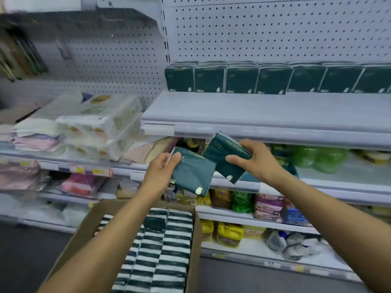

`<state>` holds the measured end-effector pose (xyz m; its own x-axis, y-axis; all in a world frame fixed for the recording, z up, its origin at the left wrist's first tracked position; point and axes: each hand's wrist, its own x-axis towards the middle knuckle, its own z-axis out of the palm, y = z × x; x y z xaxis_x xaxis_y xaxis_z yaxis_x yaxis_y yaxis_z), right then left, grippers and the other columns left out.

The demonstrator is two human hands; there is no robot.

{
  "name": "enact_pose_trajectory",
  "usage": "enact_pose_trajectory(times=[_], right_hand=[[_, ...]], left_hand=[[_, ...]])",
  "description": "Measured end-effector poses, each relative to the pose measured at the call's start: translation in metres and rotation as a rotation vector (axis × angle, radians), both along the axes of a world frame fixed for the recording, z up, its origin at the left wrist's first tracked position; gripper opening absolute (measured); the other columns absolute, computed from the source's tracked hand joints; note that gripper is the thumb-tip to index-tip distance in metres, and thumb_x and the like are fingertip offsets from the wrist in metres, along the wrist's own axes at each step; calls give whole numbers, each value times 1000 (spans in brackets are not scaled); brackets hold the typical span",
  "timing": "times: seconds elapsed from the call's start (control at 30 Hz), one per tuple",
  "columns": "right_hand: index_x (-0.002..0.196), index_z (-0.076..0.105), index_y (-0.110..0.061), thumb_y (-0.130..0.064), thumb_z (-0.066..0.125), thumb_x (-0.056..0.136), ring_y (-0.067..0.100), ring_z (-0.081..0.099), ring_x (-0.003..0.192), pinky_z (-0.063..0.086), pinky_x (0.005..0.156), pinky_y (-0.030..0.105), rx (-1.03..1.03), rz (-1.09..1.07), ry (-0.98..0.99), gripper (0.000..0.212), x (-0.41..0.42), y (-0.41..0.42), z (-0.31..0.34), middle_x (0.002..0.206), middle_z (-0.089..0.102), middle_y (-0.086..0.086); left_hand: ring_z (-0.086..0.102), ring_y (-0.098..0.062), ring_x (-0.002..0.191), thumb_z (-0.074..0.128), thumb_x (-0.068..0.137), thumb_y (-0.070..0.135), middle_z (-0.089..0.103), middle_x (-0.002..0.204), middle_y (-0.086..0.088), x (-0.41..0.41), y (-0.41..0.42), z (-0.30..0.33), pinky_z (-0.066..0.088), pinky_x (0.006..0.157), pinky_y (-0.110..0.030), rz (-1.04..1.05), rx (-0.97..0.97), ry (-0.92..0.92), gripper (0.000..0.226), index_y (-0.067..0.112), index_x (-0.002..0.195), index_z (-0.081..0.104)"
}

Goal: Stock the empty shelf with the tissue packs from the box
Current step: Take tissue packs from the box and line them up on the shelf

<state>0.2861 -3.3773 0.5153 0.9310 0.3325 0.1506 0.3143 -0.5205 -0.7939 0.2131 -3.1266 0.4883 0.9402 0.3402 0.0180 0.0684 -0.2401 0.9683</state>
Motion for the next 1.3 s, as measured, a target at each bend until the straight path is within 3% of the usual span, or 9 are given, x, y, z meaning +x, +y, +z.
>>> enact_pose_trajectory(times=[0.13, 0.23, 0.3, 0.47, 0.57, 0.63, 0.7, 1.0, 1.3], right_hand=[[89, 62, -21, -42, 74, 81, 12, 64, 72, 50, 58, 27, -23, -46, -100, 25, 18, -80, 36, 80, 65, -4], [90, 61, -24, -47, 73, 78, 16, 63, 77, 54, 68, 39, -83, -100, -225, 29, 36, -147, 60, 83, 66, -6], [94, 61, -26, -48, 73, 77, 17, 63, 80, 54, 72, 44, -103, -150, -299, 31, 48, -192, 75, 86, 66, -7], [108, 59, -27, -45, 75, 79, 18, 62, 86, 53, 78, 42, -269, -245, -376, 38, 85, -278, 103, 98, 67, -5], [117, 59, -26, -44, 74, 80, 21, 60, 97, 51, 84, 40, -404, -253, -345, 44, 109, -304, 105, 113, 65, -2], [122, 58, -23, -44, 76, 79, 23, 57, 108, 49, 90, 41, -425, -244, -321, 51, 124, -312, 101, 124, 60, 0], [125, 57, -21, -41, 76, 79, 23, 55, 113, 47, 93, 40, -421, -239, -312, 53, 137, -314, 98, 127, 57, 1], [121, 52, -23, -25, 73, 84, 21, 55, 99, 50, 83, 39, -342, -225, -443, 43, 194, -294, 82, 115, 52, 0], [122, 58, -25, -36, 71, 85, 14, 45, 115, 50, 78, 35, -497, -261, -551, 41, 271, -260, 83, 124, 50, -6]], left_hand=[[61, -12, 77, 54, 98, 40, 67, 85, 2, 26, -75, 30, 44, 59, -21, -21, -20, -70, 31, 11, 96, 62], [64, -14, 80, 52, 98, 44, 69, 94, -4, 44, -136, 49, 48, 54, -20, -41, -69, -95, 35, 10, 103, 59], [62, -12, 84, 51, 98, 46, 67, 99, -2, 58, -174, 61, 46, 60, -24, -36, -93, -121, 35, 13, 107, 56], [60, -3, 84, 52, 98, 41, 63, 95, 10, 91, -249, 84, 45, 64, -22, -19, -131, -175, 27, 20, 114, 46], [60, -2, 83, 52, 100, 35, 63, 96, 10, 106, -277, 91, 47, 56, -13, -27, -150, -178, 26, 24, 120, 40], [63, -6, 86, 53, 100, 35, 66, 101, 3, 114, -287, 94, 49, 59, -13, -25, -134, -181, 30, 27, 125, 38], [66, -11, 91, 53, 99, 36, 67, 106, -2, 123, -290, 96, 53, 72, -24, -32, -107, -185, 34, 32, 129, 37], [69, -16, 91, 56, 98, 33, 69, 106, -9, 186, -268, 96, 57, 81, -38, -53, -62, -202, 32, 30, 129, 48], [68, -14, 96, 56, 97, 38, 69, 109, -2, 251, -246, 94, 52, 73, -28, -110, -31, -158, 30, 36, 126, 49]])
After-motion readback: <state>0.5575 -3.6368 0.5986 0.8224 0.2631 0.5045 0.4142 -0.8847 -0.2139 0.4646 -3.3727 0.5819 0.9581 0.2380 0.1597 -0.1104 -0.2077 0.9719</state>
